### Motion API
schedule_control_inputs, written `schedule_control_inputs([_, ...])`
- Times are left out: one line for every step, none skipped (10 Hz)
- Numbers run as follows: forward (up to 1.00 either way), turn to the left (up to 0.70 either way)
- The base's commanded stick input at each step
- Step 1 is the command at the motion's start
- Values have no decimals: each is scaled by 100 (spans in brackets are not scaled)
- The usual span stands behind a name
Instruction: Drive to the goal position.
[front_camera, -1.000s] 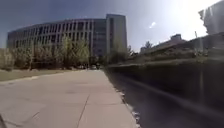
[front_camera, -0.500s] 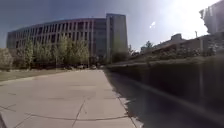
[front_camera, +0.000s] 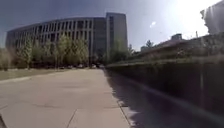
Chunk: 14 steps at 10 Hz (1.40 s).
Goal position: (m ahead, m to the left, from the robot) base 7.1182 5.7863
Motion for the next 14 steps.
schedule_control_inputs([100, 0])
schedule_control_inputs([100, 0])
schedule_control_inputs([100, 0])
schedule_control_inputs([100, 0])
schedule_control_inputs([100, 0])
schedule_control_inputs([100, 0])
schedule_control_inputs([100, 0])
schedule_control_inputs([100, 0])
schedule_control_inputs([100, 0])
schedule_control_inputs([100, 6])
schedule_control_inputs([100, 27])
schedule_control_inputs([100, 27])
schedule_control_inputs([100, 27])
schedule_control_inputs([100, 27])
